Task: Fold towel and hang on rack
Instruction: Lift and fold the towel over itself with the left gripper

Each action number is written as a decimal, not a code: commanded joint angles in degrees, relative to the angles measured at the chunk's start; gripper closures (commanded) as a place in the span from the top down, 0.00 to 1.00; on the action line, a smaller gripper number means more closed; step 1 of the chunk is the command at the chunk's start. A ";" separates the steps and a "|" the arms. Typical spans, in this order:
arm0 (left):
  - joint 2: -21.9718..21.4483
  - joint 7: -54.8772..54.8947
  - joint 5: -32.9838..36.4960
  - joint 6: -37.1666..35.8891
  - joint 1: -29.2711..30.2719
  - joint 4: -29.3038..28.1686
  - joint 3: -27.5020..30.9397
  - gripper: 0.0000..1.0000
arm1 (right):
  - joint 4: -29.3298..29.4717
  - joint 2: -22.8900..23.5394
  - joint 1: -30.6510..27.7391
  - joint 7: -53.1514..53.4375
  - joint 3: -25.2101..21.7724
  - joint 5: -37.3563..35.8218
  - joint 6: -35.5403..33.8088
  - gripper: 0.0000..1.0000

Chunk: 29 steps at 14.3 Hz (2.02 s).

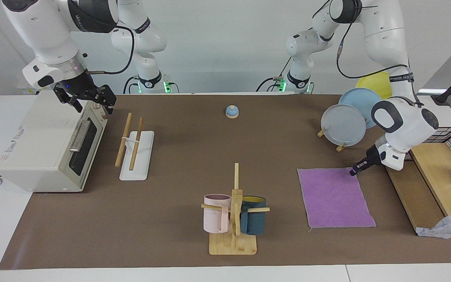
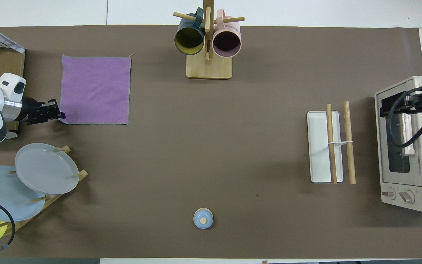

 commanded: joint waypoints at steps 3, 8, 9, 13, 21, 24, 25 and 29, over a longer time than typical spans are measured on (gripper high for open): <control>-0.91 0.58 1.60 -0.99 -0.52 0.77 -0.18 0.00 | -0.05 -0.17 -0.84 -1.13 0.39 0.68 -0.76 1.00; -2.92 0.49 14.69 -11.43 -8.41 8.76 -0.36 0.00 | -0.05 -0.17 -0.84 -1.13 0.39 0.68 -0.85 1.00; -3.45 0.31 17.58 -11.97 -11.39 9.12 -0.27 0.00 | -0.05 -0.17 -0.84 -1.13 0.39 0.68 -0.85 1.00; -5.12 -2.93 32.98 -9.44 -25.11 2.56 -0.27 0.00 | -0.05 -0.17 -0.84 -1.13 0.39 0.68 -0.85 1.00; -4.60 -15.33 34.14 0.07 -27.59 -4.85 -0.54 0.00 | -0.05 -0.17 -0.84 -1.13 0.39 0.68 -0.85 1.00; -6.35 -14.98 30.10 -1.69 -26.54 -4.59 -0.54 1.00 | -0.05 -0.17 -0.84 -1.13 0.39 0.68 -0.85 1.00; -7.40 -14.63 26.96 -2.13 -26.02 -4.50 -0.54 1.00 | -0.05 -0.17 -0.84 -1.13 0.39 0.68 -0.85 1.00; -8.82 -11.05 16.50 -2.66 -21.02 -2.75 -0.62 1.00 | -0.31 -0.34 -0.84 -1.65 0.39 0.68 -1.81 1.00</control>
